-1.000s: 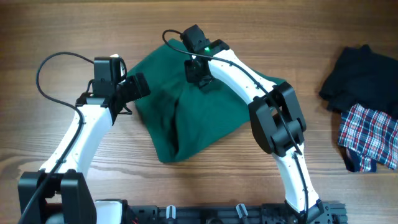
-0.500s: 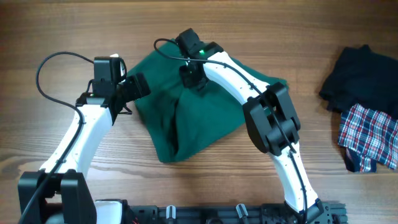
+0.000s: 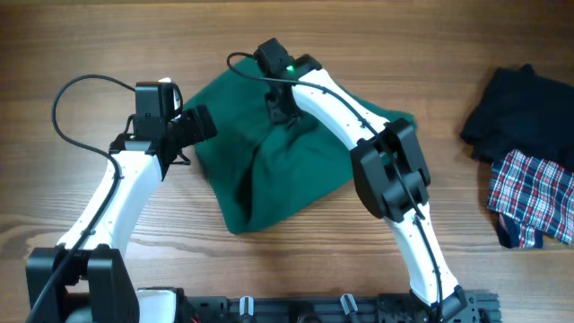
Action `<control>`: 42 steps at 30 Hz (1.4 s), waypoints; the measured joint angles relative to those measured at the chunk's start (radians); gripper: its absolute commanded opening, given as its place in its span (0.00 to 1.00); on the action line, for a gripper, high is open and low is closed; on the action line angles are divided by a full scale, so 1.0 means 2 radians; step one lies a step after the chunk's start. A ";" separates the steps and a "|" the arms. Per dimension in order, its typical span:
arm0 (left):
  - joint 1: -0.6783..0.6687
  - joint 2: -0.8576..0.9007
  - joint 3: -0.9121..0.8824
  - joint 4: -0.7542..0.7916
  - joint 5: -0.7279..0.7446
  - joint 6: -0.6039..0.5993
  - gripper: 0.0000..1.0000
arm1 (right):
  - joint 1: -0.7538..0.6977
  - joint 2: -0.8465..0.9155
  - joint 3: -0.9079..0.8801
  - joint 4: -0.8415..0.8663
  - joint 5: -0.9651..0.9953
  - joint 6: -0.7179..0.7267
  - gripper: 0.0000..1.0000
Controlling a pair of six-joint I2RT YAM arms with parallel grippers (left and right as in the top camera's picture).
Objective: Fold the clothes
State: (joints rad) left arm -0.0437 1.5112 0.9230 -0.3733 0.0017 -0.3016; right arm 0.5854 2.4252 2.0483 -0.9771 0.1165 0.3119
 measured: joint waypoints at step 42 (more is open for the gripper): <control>0.000 0.000 0.000 0.000 0.000 0.000 1.00 | -0.075 0.000 0.018 -0.049 -0.023 0.102 0.31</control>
State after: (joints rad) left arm -0.0437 1.5112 0.9230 -0.3725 0.0013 -0.3016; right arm 0.4347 2.4252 2.0834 -1.0748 0.0708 0.5167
